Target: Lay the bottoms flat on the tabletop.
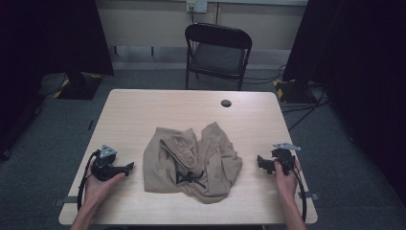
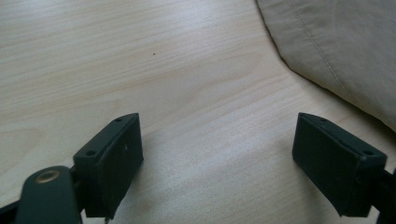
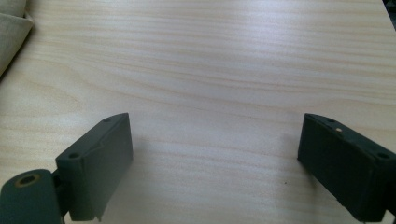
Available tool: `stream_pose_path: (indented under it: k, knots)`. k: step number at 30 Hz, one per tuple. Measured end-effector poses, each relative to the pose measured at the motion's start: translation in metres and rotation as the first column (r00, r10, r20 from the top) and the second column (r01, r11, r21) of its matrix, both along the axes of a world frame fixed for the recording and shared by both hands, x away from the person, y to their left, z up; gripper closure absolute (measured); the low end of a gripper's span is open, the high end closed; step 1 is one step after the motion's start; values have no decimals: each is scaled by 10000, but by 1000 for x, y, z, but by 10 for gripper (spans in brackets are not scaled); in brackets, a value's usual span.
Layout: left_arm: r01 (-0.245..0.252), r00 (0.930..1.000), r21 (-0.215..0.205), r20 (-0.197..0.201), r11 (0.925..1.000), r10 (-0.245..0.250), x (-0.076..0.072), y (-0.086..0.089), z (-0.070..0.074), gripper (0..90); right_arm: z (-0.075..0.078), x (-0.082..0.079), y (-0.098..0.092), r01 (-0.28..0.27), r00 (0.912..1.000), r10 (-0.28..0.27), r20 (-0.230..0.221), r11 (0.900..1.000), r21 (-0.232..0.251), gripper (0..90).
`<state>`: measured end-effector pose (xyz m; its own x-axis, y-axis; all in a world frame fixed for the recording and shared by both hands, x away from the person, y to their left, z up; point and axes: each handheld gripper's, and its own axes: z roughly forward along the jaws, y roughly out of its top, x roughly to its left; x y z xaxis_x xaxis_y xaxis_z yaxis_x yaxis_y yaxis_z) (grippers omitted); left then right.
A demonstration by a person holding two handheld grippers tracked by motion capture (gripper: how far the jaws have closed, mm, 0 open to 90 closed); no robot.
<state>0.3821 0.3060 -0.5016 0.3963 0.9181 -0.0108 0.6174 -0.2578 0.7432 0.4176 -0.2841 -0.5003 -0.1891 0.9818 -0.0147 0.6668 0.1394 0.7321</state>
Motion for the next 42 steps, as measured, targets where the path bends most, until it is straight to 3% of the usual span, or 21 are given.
stream_pose_path:
  k: [9, 11, 14, 16, 18, 21, 22, 24, 27, 28, 29, 30, 32, 33, 34, 36, 37, 39, 40, 41, 42]
  knots:
    - [-91, 9999, 70, -71, 9999, 92, 1, 1, 2, 232, 0, 0, 0, -9, 10000, 9, -2, 10000, -7, 96]
    - [-169, 9998, -96, -122, 9998, 168, 1, 1, 3, 236, 0, 0, 0, -17, 10000, 17, -1, 10000, -27, 97]
    - [-36, 9996, -783, -291, 9969, 13, -1, 0, 6, 293, 0, 0, 0, -49, 10000, 49, 0, 10000, -17, 107]
    - [138, 9994, -694, -301, 9975, -159, 0, -2, 7, 295, 1, 0, 1, -155, 9999, 155, 26, 9999, 27, 142]
    - [420, 9990, -604, -144, 9973, -429, -1, -10, 14, 305, 3, -1, 4, -535, 9986, 534, 64, 9985, 100, 216]
    - [557, 9984, -895, 133, 9944, -547, -3, -14, 21, 325, 5, -3, 6, -738, 9973, 736, 70, 9969, 272, 210]
    - [743, 9967, -1268, 408, 9891, -696, -5, -18, 28, 333, 10, -5, 11, -1174, 9930, 1166, 194, 9920, 457, 212]
    - [893, 9950, -1349, 573, 9868, -822, -6, -21, 32, 341, 13, -7, 13, -1299, 9912, 1286, 309, 9905, 455, 215]
    - [1128, 9924, -1180, 615, 9866, -1061, -4, -28, 36, 355, 25, -10, 21, -1920, 9798, 1871, 708, 9789, 698, 236]
    - [1279, 9906, -861, 591, 9880, -1230, -2, -35, 38, 363, 32, -10, 28, -2199, 9734, 2140, 818, 9729, 713, 238]
    - [1279, 9906, -861, 591, 9880, -1230, -2, -35, 38, 366, 32, -10, 28, -2199, 9734, 2140, 818, 9729, 713, 238]
    - [1566, 9871, -1093, 508, 9816, -1518, 1, -42, 38, 369, 41, -8, 39, -2608, 9620, 2520, 1056, 9620, 803, 246]
    - [1848, 9821, -1024, 552, 9774, -1799, 4, -49, 38, 379, 46, -6, 49, -2987, 9503, 2893, 1151, 9514, 752, 248]
    - [1848, 9821, -1024, 552, 9774, -1799, 4, -49, 38, 388, 46, -6, 49, -2987, 9503, 2893, 1151, 9514, 752, 248]
    - [1903, 9813, -1117, 523, 9754, -1854, 7, -53, 39, 388, 53, -4, 63, -3336, 9387, 3241, 1175, 9399, 722, 253]
    - [2030, 9787, -1277, 561, 9708, -1973, 13, -59, 42, 391, 54, -2, 68, -3491, 9329, 3387, 1222, 9340, 762, 256]
    - [2078, 9776, -1392, 634, 9682, -2007, 17, -66, 44, 403, 56, 0, 79, -3801, 9216, 3692, 1198, 9209, 857, 264]
    - [2265, 9738, -1323, 504, 9650, -2216, 21, -70, 44, 403, 56, 2, 85, -3976, 9148, 3869, 1163, 9132, 894, 267]
    - [2354, 9718, -1320, 465, 9629, -2312, 25, -77, 43, 404, 54, 5, 96, -4271, 9025, 4180, 1042, 8996, 911, 275]
    - [2354, 9718, -1320, 465, 9629, -2312, 25, -77, 43, 405, 54, 5, 96, -4271, 9025, 4180, 1042, 8996, 911, 275]
    - [2456, 9694, -1414, 394, 9590, -2425, 29, -81, 40, 405, 53, 7, 102, -4431, 8954, 4348, 958, 8913, 958, 282]
